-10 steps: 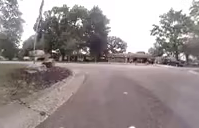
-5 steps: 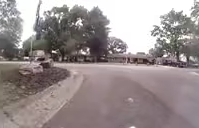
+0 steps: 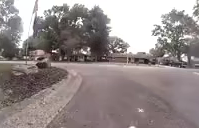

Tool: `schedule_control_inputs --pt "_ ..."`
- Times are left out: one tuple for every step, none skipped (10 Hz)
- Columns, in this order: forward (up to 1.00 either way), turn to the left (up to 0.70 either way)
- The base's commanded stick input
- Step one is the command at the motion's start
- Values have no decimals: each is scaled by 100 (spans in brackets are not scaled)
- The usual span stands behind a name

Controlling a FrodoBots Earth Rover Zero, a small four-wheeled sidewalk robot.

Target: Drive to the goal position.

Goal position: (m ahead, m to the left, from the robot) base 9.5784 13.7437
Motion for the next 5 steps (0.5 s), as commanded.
schedule_control_inputs --pt "70 0" --pt "70 0" --pt "70 0" --pt "70 0" --pt "70 0"
